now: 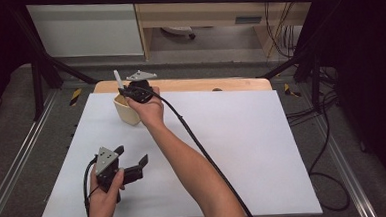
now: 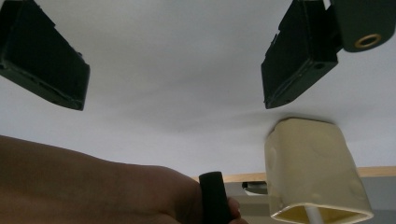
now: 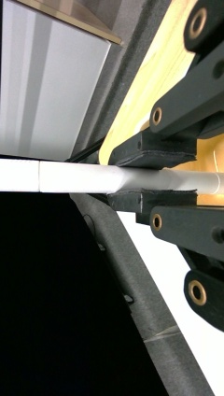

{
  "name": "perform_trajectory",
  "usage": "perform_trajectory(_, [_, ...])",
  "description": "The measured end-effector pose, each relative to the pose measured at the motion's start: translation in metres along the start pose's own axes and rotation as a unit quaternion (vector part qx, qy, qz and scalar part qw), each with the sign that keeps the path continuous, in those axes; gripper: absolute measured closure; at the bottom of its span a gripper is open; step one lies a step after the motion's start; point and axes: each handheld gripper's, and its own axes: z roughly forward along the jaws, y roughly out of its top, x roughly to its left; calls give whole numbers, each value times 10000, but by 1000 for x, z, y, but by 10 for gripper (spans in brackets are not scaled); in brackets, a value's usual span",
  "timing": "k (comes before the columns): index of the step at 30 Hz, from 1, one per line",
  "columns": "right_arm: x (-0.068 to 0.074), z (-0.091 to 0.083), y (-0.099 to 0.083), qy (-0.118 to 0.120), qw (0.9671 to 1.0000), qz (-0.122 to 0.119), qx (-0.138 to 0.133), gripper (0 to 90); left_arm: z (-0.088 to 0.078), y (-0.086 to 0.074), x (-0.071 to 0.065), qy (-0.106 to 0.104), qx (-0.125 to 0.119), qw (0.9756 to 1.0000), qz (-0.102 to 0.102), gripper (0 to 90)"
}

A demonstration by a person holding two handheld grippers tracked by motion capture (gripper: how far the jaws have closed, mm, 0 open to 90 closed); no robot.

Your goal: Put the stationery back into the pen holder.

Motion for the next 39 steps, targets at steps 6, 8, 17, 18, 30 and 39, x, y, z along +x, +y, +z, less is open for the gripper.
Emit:
perform_trajectory(6, [2,2,-3,58,9998,-112,161,764,0,0,0,-14,24,10000,20,83])
perform_trajectory(8, [2,-1,-1,111,9998,-55,182,711,1,-1,0,-28,50,10000,6,83])
perform_trajectory(17, [7,-35,14,270,9992,-234,184,658,1,0,-1,-5,39,10000,27,83])
perform_trajectory(18, [8,-39,14,318,9989,-255,216,636,1,0,-1,0,36,10000,28,82])
perform_trajectory(30, [2,-90,12,214,9987,-12,452,215,2,0,-1,-4,45,10000,53,83])
perform_trajectory(39, [-9,-133,3,4,9987,78,502,86,-2,0,0,-89,53,9999,-29,74])
